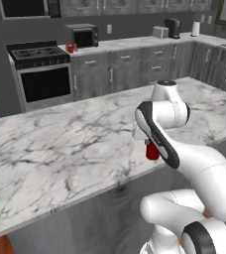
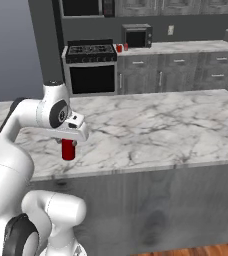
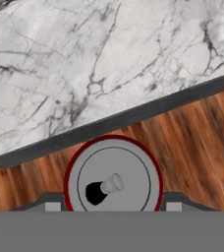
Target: Four empty soda cans are scattered around the kitchen. Gather all the cans and cluster them next to the stove for recycling.
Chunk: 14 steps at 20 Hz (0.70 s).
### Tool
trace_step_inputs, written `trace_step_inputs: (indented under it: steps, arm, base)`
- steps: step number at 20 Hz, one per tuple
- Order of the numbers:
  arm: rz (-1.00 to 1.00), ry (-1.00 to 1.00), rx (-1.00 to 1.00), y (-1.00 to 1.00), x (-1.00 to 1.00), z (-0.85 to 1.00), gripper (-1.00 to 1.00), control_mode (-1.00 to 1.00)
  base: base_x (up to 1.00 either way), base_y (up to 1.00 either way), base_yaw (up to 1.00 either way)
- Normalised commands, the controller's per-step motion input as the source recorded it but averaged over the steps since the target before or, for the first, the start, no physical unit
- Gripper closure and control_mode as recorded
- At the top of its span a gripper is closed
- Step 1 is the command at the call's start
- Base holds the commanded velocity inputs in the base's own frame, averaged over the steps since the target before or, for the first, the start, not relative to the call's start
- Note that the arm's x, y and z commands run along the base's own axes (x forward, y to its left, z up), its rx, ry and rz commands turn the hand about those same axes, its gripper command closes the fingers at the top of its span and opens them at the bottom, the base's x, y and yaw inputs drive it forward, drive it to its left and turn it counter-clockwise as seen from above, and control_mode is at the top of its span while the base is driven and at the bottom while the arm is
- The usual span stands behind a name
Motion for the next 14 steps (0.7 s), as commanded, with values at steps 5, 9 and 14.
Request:
trace_step_inputs:
  steps: [5, 9, 14]
  arm:
    - [0.0, 0.0, 0.0, 0.0, 0.0, 0.0, 1.0, 1.0]
    - [0.0, 0.0, 0.0, 0.0, 0.0, 0.0, 1.0, 1.0]
    - [0.0, 0.0, 0.0, 0.0, 0.0, 0.0, 1.0, 1.0]
  base:
    - [-0.52, 0.0, 0.0]
    - [-0.4, 0.01, 0.0]
    - [-0.24, 0.49, 0.0]
